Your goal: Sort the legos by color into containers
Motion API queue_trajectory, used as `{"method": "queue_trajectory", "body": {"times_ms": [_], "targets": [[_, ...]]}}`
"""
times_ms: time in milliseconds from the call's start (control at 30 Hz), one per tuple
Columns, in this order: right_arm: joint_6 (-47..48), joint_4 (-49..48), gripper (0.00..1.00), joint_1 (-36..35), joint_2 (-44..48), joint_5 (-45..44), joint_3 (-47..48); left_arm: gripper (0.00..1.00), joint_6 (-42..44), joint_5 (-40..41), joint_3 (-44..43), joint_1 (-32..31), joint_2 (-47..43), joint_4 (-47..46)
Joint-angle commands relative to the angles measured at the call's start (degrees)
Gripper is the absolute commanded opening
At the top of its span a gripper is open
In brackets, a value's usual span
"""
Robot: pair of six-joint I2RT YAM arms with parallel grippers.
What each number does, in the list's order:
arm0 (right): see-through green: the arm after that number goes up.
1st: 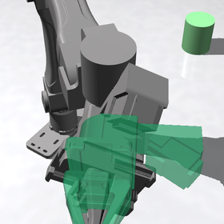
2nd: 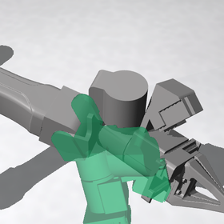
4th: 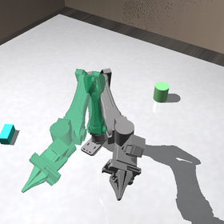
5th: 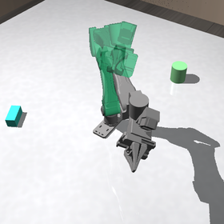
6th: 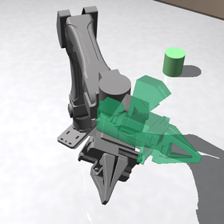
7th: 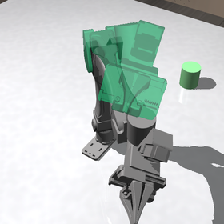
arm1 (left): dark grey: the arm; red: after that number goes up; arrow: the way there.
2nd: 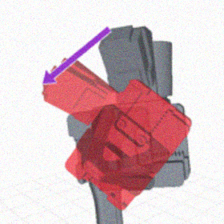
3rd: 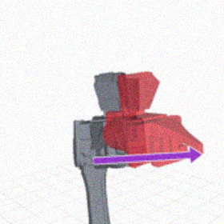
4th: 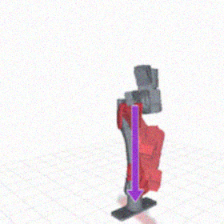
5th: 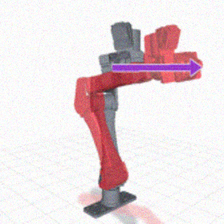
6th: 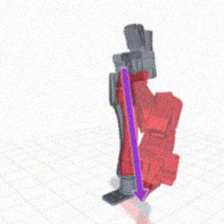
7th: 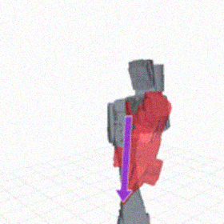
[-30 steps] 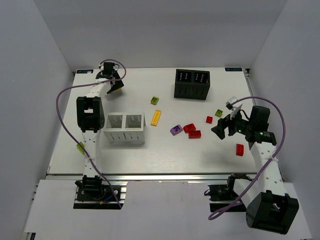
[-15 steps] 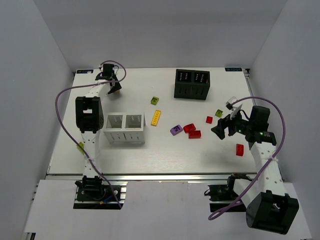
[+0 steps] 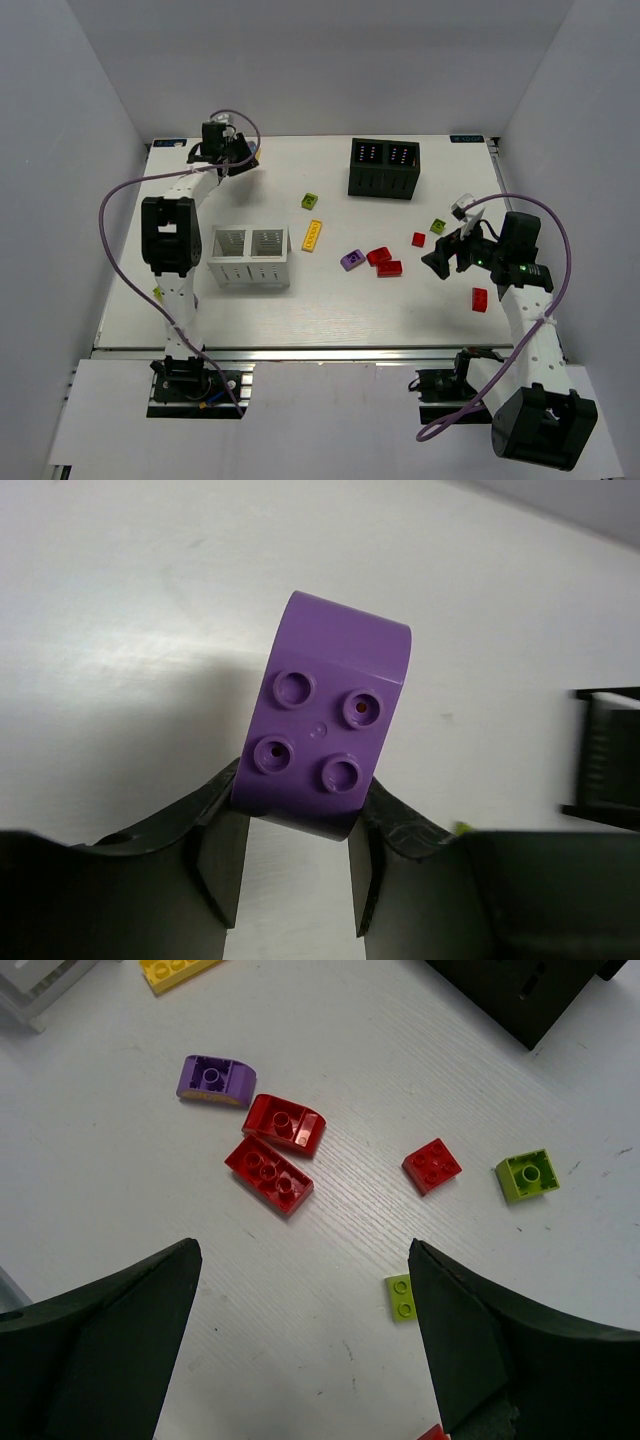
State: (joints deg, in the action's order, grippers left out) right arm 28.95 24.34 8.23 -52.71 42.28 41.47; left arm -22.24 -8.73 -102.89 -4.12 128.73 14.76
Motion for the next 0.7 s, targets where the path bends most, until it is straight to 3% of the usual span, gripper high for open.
{"method": "queue_trajectory", "body": {"times_ms": [0, 67, 200, 233, 333, 467, 667], "targets": [[0.76, 0.18, 0.89, 0.03, 1.12, 2.19, 1.24, 0.00, -0.08, -10.67, 1.54, -0.63, -10.67, -12.73], [0.85, 0.18, 0.89, 0.12, 1.38, 2.63, 1.15, 0.00, -1.22, -13.23, 2.86, -1.15, -12.35, -18.00], [0.41, 0.01, 0.89, -0.06, 1.47, 4.03, 1.24, 0.00, -6.22, -27.00, 6.20, -1.15, -15.78, -27.48], [-0.20, -0.60, 0.89, -0.14, 1.38, 4.65, 1.33, 0.00, -10.24, -34.35, 8.39, -1.15, -16.74, -32.99], [-2.84, -0.70, 0.89, -0.58, -0.02, 10.44, 2.47, 0.00, -19.55, -44.66, 15.84, -1.86, -20.16, -46.69], [-12.03, -2.80, 0.89, -1.72, -3.88, 20.71, 8.60, 0.00, -24.51, -50.75, 24.39, -5.19, -26.48, -54.13], [-17.08, -1.40, 0.89, -10.23, -12.32, 24.61, 22.23, 0.00, -24.34, -52.00, 39.39, -11.96, -39.75, -55.54]]}}
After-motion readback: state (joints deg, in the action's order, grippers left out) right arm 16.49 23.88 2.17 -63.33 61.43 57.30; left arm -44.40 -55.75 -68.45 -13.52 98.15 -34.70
